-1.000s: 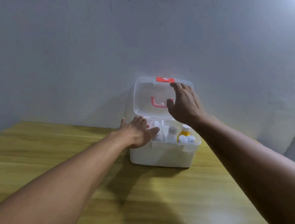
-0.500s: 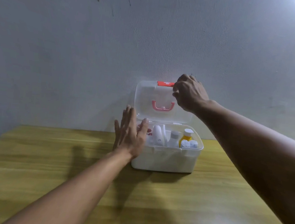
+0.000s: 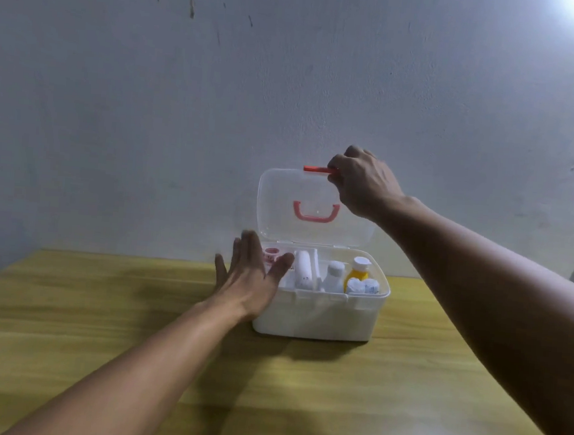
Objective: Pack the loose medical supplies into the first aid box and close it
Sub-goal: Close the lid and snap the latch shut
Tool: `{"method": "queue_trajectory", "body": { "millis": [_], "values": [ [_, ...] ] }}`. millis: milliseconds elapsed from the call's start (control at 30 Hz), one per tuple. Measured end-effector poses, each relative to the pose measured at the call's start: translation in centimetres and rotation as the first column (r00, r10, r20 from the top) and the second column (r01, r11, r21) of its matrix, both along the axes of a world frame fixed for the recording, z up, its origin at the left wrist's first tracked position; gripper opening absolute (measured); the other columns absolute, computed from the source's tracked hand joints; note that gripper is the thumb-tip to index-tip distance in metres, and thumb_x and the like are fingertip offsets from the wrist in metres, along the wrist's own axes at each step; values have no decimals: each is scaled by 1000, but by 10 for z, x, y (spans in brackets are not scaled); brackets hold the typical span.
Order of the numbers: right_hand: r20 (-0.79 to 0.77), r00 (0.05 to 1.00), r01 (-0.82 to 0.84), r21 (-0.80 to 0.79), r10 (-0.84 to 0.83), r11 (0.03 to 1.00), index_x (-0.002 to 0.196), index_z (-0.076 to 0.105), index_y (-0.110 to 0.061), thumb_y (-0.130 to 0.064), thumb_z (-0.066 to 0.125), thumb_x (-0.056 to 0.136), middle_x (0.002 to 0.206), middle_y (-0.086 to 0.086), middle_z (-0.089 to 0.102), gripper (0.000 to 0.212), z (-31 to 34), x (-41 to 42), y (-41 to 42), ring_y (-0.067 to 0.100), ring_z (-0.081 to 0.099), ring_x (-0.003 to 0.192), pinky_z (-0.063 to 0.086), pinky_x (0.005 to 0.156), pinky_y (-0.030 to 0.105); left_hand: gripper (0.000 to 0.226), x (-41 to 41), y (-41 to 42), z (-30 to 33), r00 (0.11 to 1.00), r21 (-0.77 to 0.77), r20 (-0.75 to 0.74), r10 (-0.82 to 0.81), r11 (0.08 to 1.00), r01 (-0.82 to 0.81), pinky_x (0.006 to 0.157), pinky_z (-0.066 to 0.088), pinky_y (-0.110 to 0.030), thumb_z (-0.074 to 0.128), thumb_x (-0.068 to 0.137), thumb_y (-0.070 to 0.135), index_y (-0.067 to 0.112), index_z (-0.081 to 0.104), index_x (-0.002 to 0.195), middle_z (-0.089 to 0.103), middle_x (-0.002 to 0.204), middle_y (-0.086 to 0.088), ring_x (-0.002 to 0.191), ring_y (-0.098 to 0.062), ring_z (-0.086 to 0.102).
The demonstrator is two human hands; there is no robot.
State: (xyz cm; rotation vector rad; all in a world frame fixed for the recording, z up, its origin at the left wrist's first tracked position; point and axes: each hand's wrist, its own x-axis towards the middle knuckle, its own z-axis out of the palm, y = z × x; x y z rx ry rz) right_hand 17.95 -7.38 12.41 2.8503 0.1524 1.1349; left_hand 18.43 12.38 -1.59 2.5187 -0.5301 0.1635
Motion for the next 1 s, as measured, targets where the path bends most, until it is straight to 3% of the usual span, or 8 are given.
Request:
{"method": "queue_trajectory", "body": {
  "millis": [100, 167, 233, 367, 533, 700, 800, 1000],
  "values": [
    [15, 997, -72, -29, 72, 997, 111, 67, -6, -23, 50, 97, 106, 16, 63, 27, -5, -35, 2, 32, 59, 90, 52, 77, 45, 110, -9, 6, 7, 999, -239, 31, 36, 971, -27, 112, -23, -38, -6, 65, 88, 20, -21, 150, -31, 156, 5, 144, -10, -26],
    [2, 991, -134, -39, 134, 990, 106, 69, -8, -24, 51, 97, 102, 14, 65, 26, -17, -60, 3, 30, 60, 85, 53, 73, 47, 103, -14, 13, 18, 996, -399, 58, 70, 916, -41, 117, -19, -37, 2, 72, 81, 17, -14, 151, -22, 160, 3, 146, -7, -19],
    [-27, 982, -190, -57, 189, 980, 101, 71, -11, -25, 51, 96, 99, 11, 67, 25, -36, -85, 5, 27, 59, 80, 53, 68, 46, 92, -19, 18, 28, 992, -436, 98, 76, 900, -26, 119, -14, -37, 9, 79, 69, 16, -6, 153, -13, 162, 2, 148, -7, -12],
    [-136, 979, -161, -86, 149, 983, 103, 72, -17, -37, 57, 91, 106, 6, 68, 28, -67, -117, 12, 22, 60, 88, 52, 78, 39, 86, -25, 19, 43, 982, -328, 186, -13, 942, 75, 122, -2, -43, 15, 84, 65, 13, 17, 153, 7, 163, -2, 150, -10, 3],
    [-293, 955, -47, -36, 35, 998, 131, 55, -25, -76, 62, 63, 137, 0, 53, 85, -78, -129, 11, 22, 49, 121, 41, 94, 36, 73, -38, 10, 50, 975, -104, 167, -149, 980, 168, 121, 16, -42, 46, 91, 55, 13, 30, 149, 20, 161, -2, 149, -14, 16],
    [-393, 919, 50, 57, -24, 997, 150, 24, -23, -64, 65, 75, 157, 8, 27, 95, -88, -121, 1, 30, 32, 140, 37, 107, 45, 95, -43, 5, 36, 966, 115, 197, -166, 983, 146, 120, 21, -35, 71, 73, 54, 19, 28, 150, 24, 160, 2, 149, -11, 15],
    [-407, 913, 60, 69, -27, 996, 150, 21, -21, -56, 69, 77, 155, 9, 31, 95, -97, -119, -1, 29, 31, 141, 37, 108, 42, 101, -42, 5, 29, 958, 126, 254, -134, 986, 104, 118, 28, -36, 77, 65, 55, 20, 31, 148, 30, 158, 4, 149, -11, 17],
    [-340, 939, 71, 57, -48, 996, 149, 25, -22, -61, 67, 75, 153, 9, 36, 93, -104, -115, -2, 30, 37, 138, 42, 104, 46, 92, -43, 2, 28, 947, 88, 303, -109, 992, 86, 110, 40, -39, 80, 61, 53, 19, 45, 139, 45, 149, 3, 145, -13, 29]
  ]
}}
